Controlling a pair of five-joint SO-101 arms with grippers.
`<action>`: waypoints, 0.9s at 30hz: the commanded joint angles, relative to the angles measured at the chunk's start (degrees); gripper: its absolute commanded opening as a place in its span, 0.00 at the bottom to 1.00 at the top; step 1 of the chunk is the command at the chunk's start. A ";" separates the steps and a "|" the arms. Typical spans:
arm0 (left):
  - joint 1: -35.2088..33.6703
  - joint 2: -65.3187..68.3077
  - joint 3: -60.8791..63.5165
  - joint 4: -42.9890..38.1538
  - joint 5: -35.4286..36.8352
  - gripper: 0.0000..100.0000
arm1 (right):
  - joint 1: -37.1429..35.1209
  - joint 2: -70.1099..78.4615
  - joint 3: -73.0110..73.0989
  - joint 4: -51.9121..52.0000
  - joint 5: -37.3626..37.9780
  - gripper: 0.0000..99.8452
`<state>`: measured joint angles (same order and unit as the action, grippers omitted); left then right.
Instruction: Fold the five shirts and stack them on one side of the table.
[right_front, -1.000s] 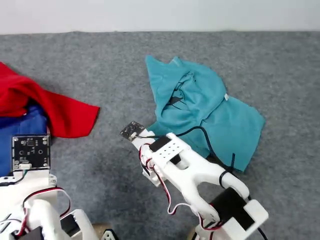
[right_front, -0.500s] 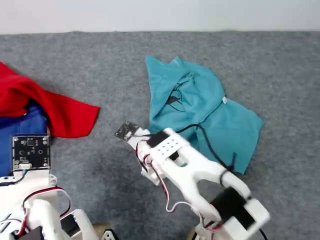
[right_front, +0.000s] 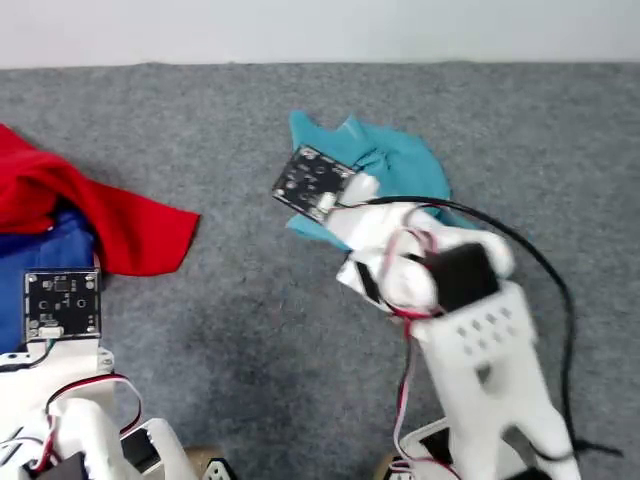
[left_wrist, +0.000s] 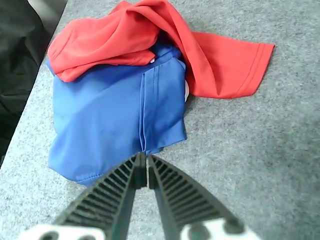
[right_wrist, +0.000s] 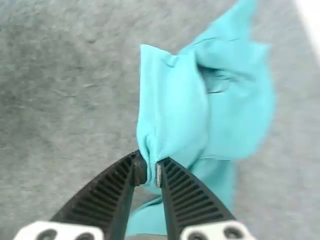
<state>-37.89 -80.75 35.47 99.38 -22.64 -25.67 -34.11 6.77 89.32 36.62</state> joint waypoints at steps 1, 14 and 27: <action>0.00 -0.18 -2.68 0.97 0.35 0.01 | 4.44 -5.58 -6.59 3.30 3.69 0.01; 0.26 0.18 -10.07 0.97 0.35 0.02 | 27.38 -22.02 -9.76 6.29 22.86 0.01; 11.78 0.44 -11.82 0.88 1.85 0.02 | 49.01 -24.48 -3.34 6.90 29.71 0.01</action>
<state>-29.01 -80.84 25.19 99.38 -22.37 21.36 -58.46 2.81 96.53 66.68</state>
